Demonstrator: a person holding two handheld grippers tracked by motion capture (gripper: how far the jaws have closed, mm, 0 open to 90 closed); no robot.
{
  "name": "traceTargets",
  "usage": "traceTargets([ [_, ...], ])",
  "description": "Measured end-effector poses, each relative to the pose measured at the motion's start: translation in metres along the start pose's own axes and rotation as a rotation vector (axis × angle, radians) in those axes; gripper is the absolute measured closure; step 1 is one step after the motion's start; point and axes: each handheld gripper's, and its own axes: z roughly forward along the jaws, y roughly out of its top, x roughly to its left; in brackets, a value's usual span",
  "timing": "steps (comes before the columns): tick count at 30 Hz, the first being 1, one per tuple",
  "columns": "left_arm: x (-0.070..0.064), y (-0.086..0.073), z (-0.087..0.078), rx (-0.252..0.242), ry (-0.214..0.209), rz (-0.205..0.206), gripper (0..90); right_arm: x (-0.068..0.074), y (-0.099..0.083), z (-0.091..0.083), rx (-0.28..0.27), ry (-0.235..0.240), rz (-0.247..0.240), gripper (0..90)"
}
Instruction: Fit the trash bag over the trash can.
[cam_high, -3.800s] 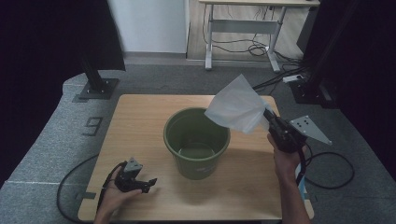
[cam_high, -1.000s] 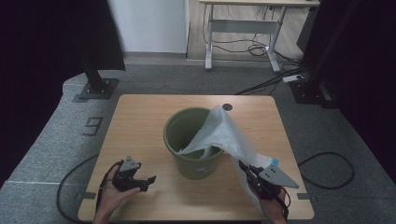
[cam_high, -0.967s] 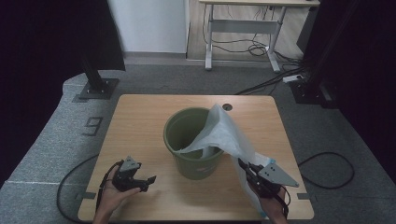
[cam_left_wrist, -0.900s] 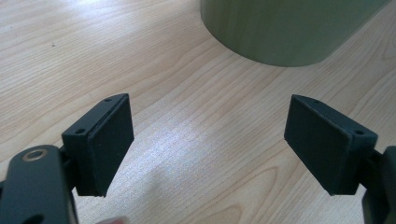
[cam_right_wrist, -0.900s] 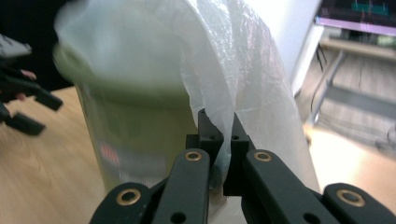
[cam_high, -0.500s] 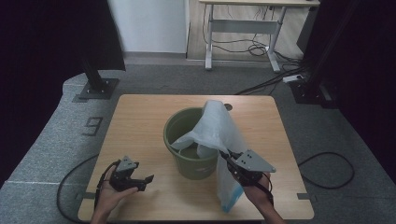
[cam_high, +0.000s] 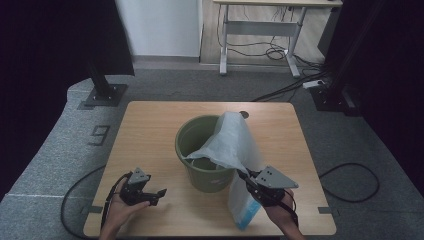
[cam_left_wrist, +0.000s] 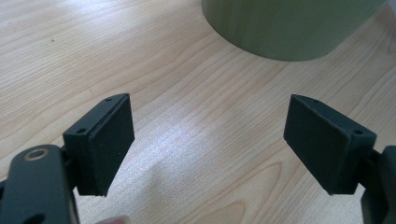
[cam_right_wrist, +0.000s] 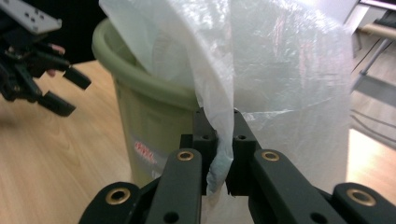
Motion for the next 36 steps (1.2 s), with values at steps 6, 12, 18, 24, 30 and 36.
traceTargets([
  [6, 0.002, -0.001, -0.001, -0.004, 0.003, -0.009, 16.3, 0.005, -0.011, 0.008, 0.029, 0.022, 0.008, 79.0],
  [12, 0.001, -0.001, 0.0, -0.002, 0.003, -0.007, 16.3, 0.007, -0.017, 0.002, -0.024, -0.018, 0.071, 48.4],
  [18, 0.001, -0.001, 0.0, 0.0, 0.001, -0.007, 16.3, 0.017, -0.035, -0.02, -0.097, -0.114, 0.129, 32.8],
  [24, 0.002, -0.002, 0.0, 0.0, 0.002, -0.012, 16.3, 0.019, -0.052, -0.025, -0.068, -0.095, 0.161, 29.2],
  [30, 0.004, -0.003, 0.0, -0.004, 0.001, -0.02, 16.3, 0.027, -0.069, -0.012, -0.01, -0.088, 0.194, 24.6],
  [36, 0.003, -0.003, 0.001, -0.002, 0.001, -0.018, 16.3, 0.039, -0.072, 0.013, 0.037, -0.09, 0.223, 22.2],
])
